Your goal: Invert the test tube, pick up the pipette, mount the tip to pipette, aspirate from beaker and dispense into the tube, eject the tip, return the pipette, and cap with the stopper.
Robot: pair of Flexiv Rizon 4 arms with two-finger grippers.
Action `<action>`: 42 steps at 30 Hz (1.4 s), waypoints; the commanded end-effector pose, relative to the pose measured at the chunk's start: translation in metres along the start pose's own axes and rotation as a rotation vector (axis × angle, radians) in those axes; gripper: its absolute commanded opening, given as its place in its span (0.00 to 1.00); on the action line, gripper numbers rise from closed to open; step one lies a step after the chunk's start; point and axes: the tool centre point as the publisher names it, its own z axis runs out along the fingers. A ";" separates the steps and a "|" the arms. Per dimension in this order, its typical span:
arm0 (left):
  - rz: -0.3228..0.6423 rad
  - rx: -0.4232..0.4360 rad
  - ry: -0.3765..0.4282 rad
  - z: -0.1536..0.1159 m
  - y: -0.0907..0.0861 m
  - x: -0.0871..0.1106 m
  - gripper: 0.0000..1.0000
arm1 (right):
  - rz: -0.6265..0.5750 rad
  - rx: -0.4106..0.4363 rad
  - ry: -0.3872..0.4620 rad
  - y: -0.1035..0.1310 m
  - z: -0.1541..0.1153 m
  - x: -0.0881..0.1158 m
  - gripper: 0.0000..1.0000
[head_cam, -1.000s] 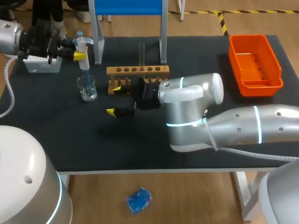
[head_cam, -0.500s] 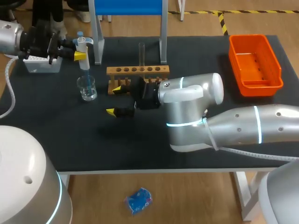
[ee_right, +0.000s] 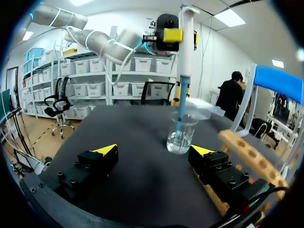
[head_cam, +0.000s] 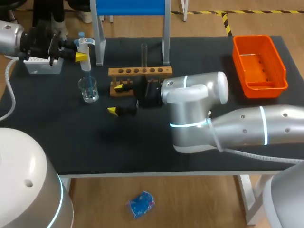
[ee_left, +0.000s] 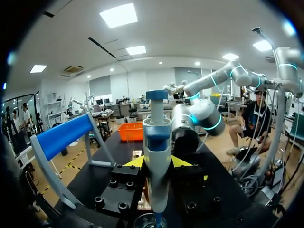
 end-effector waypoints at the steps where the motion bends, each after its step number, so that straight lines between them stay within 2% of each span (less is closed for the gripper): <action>1: 0.000 -0.002 -0.002 0.000 -0.001 0.001 0.00 | -0.005 0.019 0.024 0.025 -0.031 -0.005 1.00; 7: 0.000 -0.002 -0.002 0.000 -0.001 0.001 0.00 | -0.069 0.034 0.047 0.059 -0.054 -0.023 1.00; 13: 0.000 -0.002 -0.002 0.000 -0.001 0.001 0.00 | -0.101 0.037 0.079 0.102 -0.075 -0.052 1.00; 17: 0.000 -0.002 -0.002 0.000 -0.001 0.001 0.00 | -0.115 0.038 0.127 0.130 -0.085 -0.070 1.00; 23: 0.000 -0.002 -0.002 0.000 -0.001 0.001 0.00 | -0.121 0.060 0.205 0.162 -0.090 -0.081 1.00; 32: 0.000 -0.002 -0.002 0.000 -0.001 0.001 0.00 | -0.120 0.138 0.322 0.184 -0.086 -0.081 1.00; 35: 0.000 -0.002 -0.002 0.000 -0.001 0.001 0.00 | -0.123 0.166 0.327 0.185 -0.086 -0.080 1.00; 42: 0.000 -0.002 -0.002 0.000 -0.001 0.001 0.00 | -0.123 0.166 0.327 0.185 -0.086 -0.080 1.00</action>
